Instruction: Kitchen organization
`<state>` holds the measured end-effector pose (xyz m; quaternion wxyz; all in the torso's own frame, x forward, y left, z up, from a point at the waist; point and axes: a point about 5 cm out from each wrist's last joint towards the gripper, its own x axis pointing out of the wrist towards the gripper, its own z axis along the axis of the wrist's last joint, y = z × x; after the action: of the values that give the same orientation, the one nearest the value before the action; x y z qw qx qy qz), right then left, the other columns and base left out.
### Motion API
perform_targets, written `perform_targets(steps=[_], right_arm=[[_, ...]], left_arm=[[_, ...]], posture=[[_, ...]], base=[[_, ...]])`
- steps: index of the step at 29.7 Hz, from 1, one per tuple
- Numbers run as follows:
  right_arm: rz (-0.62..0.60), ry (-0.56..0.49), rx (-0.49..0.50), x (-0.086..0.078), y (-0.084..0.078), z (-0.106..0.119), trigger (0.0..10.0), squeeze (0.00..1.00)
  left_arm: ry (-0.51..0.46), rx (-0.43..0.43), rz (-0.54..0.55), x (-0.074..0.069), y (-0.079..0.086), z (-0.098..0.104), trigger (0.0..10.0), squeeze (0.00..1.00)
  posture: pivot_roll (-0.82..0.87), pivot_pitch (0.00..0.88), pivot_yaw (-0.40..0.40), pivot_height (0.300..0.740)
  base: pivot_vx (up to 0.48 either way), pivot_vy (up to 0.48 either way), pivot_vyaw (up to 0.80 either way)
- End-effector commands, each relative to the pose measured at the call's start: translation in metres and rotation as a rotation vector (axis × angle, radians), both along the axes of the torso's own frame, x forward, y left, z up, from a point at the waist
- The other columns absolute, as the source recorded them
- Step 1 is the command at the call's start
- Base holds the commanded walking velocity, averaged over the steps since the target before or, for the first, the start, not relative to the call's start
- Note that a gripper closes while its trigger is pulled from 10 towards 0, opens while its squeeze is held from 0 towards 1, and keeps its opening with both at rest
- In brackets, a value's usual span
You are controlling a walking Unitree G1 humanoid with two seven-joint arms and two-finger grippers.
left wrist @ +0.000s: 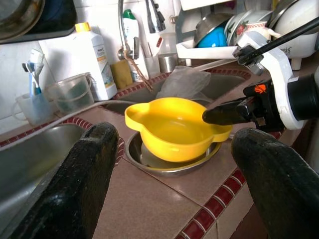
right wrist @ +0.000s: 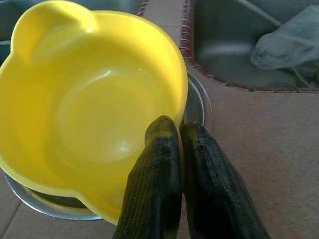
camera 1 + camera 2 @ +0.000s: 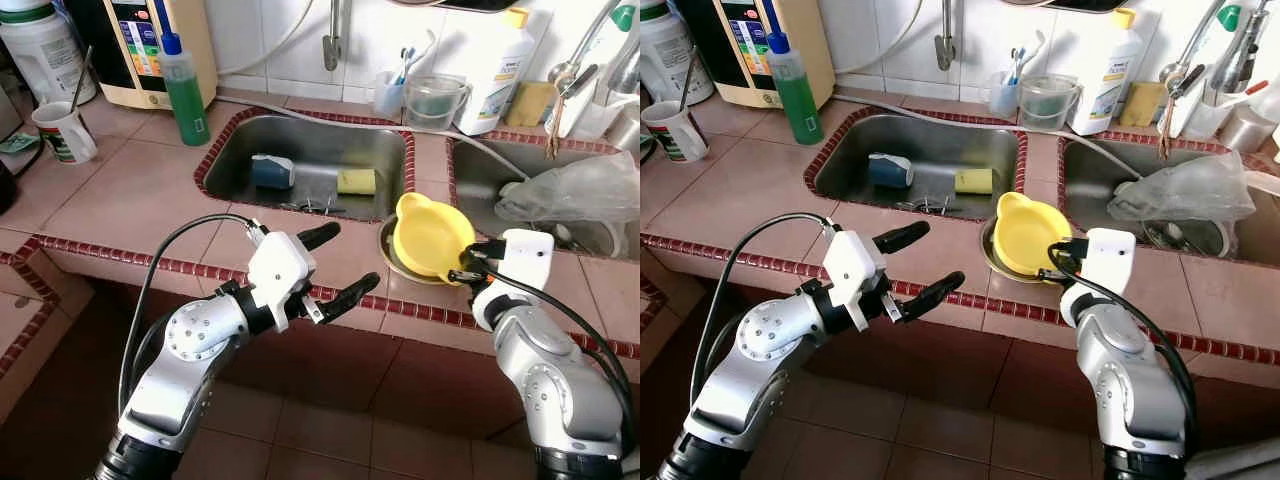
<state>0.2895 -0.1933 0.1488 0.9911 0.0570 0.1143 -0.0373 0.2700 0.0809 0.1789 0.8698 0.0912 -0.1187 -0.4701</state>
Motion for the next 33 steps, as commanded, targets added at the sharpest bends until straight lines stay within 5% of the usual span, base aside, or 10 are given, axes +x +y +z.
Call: perform_targets(steps=[1, 8, 16, 22, 28, 33], right_arm=[[-0.031, -0.064, -0.032, 0.000, -0.009, 0.011, 10.0, 0.00], [-0.006, -0.286, 0.026, 0.010, -0.009, 0.038, 10.0, 0.00], [0.121, -0.456, 0.096, 0.028, 0.008, 0.054, 10.0, 0.00], [0.164, -0.614, 0.087, 0.029, 0.019, 0.062, 10.0, 0.00], [0.187, -0.645, 0.032, 0.029, 0.024, 0.059, 10.0, 0.00], [0.217, -0.669, 0.004, 0.029, 0.033, 0.050, 10.0, 0.00]], left_arm=[[-0.008, 0.003, -0.006, 0.002, 0.001, 0.001, 10.0, 0.00], [-0.011, 0.004, -0.006, 0.004, 0.001, 0.002, 10.0, 0.00], [-0.031, -0.008, 0.055, 0.012, 0.008, 0.007, 10.0, 0.00], [0.014, -0.114, 0.258, 0.031, 0.026, 0.014, 10.0, 0.00], [0.061, -0.146, 0.401, 0.042, 0.036, 0.011, 10.0, 0.00], [0.194, -0.238, 0.554, 0.052, 0.044, 0.001, 10.0, 0.00]], posture=[[-0.15, 0.086, 0.010, 0.740], [-0.15, 0.085, 0.013, 0.740], [-0.12, 0.074, 0.006, 0.740], [-0.10, 0.059, -0.001, 0.740], [-0.09, 0.053, -0.005, 0.740], [-0.08, 0.038, -0.017, 0.740]], base=[[0.000, 0.000, 0.00], [0.000, 0.000, 0.00], [0.000, 0.000, 0.00], [0.000, 0.000, 0.00], [0.000, 0.000, 0.00], [0.000, 0.000, 0.00]])
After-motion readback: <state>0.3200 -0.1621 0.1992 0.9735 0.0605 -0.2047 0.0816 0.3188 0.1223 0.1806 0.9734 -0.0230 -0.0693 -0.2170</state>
